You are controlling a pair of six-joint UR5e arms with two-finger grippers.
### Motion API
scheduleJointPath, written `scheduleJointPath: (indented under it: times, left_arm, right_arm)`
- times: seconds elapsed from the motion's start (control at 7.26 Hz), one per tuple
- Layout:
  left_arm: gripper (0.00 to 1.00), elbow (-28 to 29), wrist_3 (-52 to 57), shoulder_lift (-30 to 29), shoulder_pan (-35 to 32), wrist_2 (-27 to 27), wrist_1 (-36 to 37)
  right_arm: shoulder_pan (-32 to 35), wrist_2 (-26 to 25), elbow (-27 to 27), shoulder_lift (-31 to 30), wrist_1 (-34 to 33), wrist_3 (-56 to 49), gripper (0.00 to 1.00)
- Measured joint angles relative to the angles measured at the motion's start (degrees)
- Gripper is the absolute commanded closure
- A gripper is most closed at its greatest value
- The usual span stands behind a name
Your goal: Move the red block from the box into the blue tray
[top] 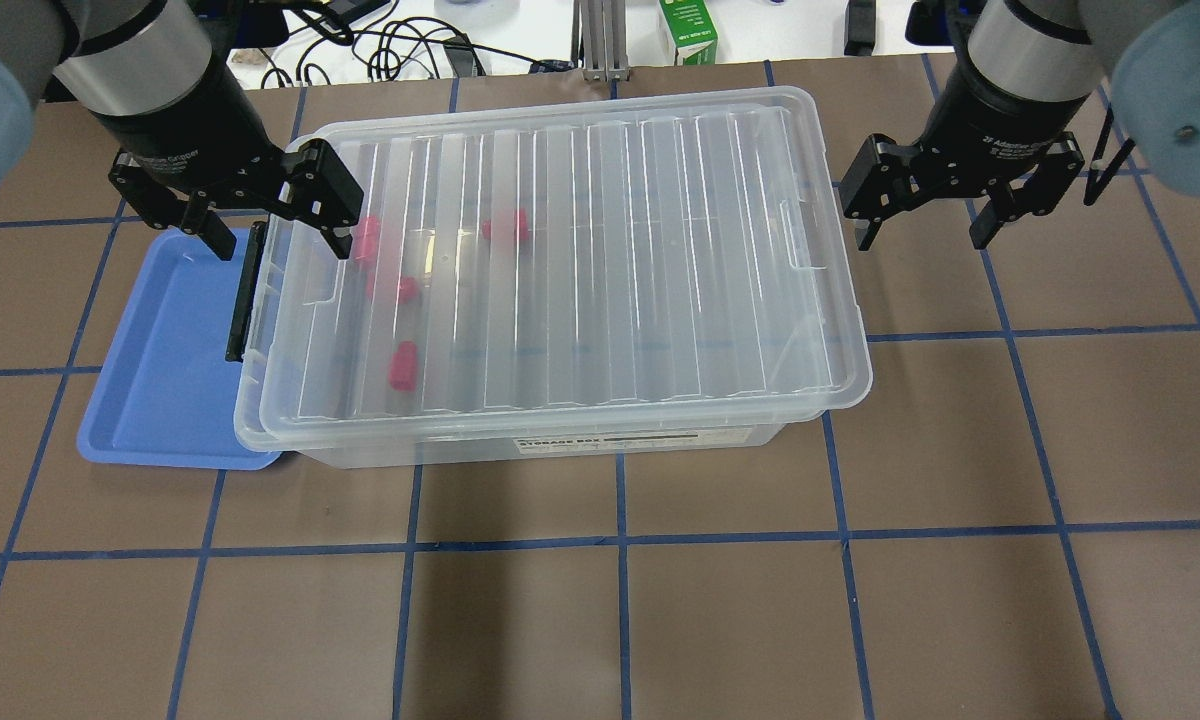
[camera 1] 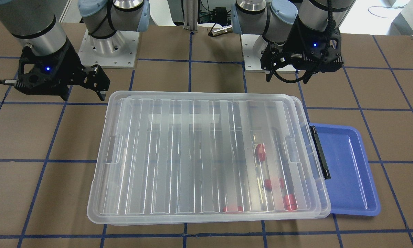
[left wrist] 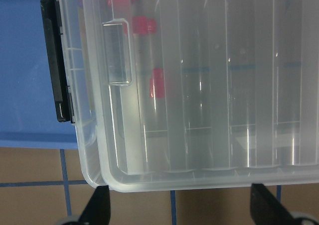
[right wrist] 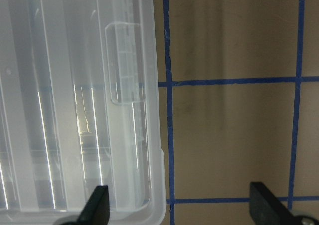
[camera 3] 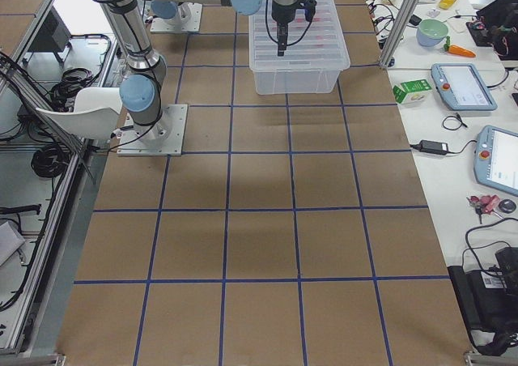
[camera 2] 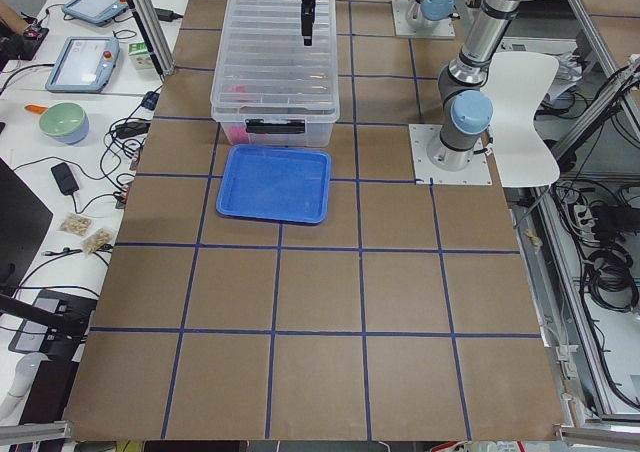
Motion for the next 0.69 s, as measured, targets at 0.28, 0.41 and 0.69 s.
scheduleJointPath:
  times: [0.28,0.41,0.69]
  left_arm:
    - [0.0,0.03,0.0,0.26,0.01,0.04,0.01]
    - [0.0,0.03,0.02,0.32,0.02,0.02,0.03]
    - [0.0,0.04,0.02,0.45,0.06,0.08,0.03]
  right_arm:
    - [-0.01,-0.01,0.6,4.59,-6.02,-0.02,0.0]
    - [-0.01,-0.14,0.98,6.73,-7.24,-0.1,0.0]
    - [0.03,0.16,1.33,10.49,-11.15,-0.18,0.0]
